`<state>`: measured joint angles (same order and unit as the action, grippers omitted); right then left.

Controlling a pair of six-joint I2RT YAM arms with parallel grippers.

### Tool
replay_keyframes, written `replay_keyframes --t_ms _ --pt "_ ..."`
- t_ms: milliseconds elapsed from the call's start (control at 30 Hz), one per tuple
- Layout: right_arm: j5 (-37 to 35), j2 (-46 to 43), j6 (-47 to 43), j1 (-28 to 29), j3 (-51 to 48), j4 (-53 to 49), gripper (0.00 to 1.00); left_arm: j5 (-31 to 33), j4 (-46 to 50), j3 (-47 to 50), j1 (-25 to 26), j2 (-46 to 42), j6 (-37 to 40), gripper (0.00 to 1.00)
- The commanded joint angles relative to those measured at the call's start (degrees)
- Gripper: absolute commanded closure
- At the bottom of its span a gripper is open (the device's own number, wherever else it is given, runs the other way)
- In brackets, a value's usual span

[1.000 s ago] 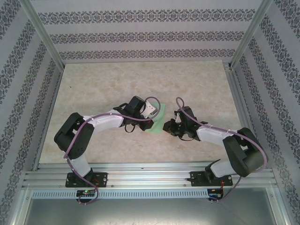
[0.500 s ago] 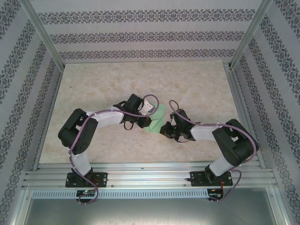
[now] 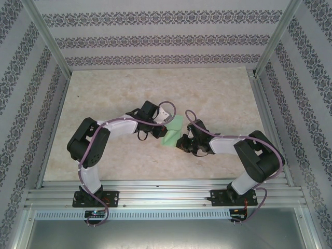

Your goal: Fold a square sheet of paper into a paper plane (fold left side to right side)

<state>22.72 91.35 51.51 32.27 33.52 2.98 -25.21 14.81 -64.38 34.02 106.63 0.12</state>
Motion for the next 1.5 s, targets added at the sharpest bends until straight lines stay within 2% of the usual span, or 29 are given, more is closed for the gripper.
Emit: replay_keyframes --t_ms 0,1467 --pt "-3.3 1.2 -1.7 0.8 0.6 -3.0 0.88 -0.5 2.1 -1.8 -0.9 1.2 2.6 0.99" --pt "-2.9 2.2 -1.8 0.9 0.9 -3.2 0.87 3.2 2.5 -4.8 -2.2 6.5 3.1 0.98"
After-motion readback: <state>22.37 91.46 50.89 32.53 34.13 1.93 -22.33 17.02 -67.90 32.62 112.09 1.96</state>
